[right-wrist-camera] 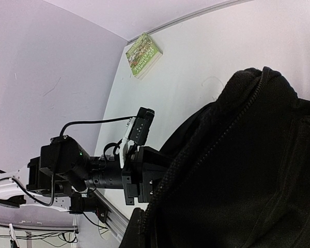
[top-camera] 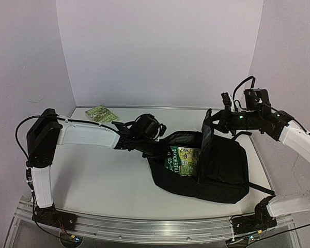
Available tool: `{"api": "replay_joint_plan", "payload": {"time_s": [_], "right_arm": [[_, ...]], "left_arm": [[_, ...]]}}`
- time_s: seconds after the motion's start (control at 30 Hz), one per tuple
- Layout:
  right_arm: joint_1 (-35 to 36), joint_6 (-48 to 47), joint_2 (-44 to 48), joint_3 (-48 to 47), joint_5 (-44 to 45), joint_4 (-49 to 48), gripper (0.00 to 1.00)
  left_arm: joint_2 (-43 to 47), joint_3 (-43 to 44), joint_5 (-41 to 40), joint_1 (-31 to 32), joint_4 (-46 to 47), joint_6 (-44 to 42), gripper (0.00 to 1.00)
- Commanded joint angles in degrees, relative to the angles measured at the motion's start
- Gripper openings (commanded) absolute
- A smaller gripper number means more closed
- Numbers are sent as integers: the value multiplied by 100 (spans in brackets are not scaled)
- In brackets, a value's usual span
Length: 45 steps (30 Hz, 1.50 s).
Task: Pack the student bag
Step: Place the book in the student bag.
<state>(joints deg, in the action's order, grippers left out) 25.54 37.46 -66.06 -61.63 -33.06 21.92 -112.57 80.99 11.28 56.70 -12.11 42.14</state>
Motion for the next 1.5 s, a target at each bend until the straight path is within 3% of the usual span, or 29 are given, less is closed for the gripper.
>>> {"api": "replay_joint_plan", "payload": {"time_s": [0.0,0.17,0.43,1.0,1.33,1.47], "right_arm": [[2,-127,104,-137,-79,-699,0],[0,-136,53,-150,-112,-715,0],[21,-112,-27,-148,-139,-793,0],[240,201,-10,-521,-268,-1154,0],[520,382,-11,-711,-223,-1463,0],[598,380,-72,-739,-181,-1521,0]], "left_arm": [[-299,459,375,95,120,-36,31],[-632,894,702,211,255,-26,21],[-1087,1587,1116,389,422,-48,21],[-1615,2217,1440,421,625,-11,20],[-1844,2514,1412,430,842,11,5],[-1860,2536,1391,430,977,54,4]]}}
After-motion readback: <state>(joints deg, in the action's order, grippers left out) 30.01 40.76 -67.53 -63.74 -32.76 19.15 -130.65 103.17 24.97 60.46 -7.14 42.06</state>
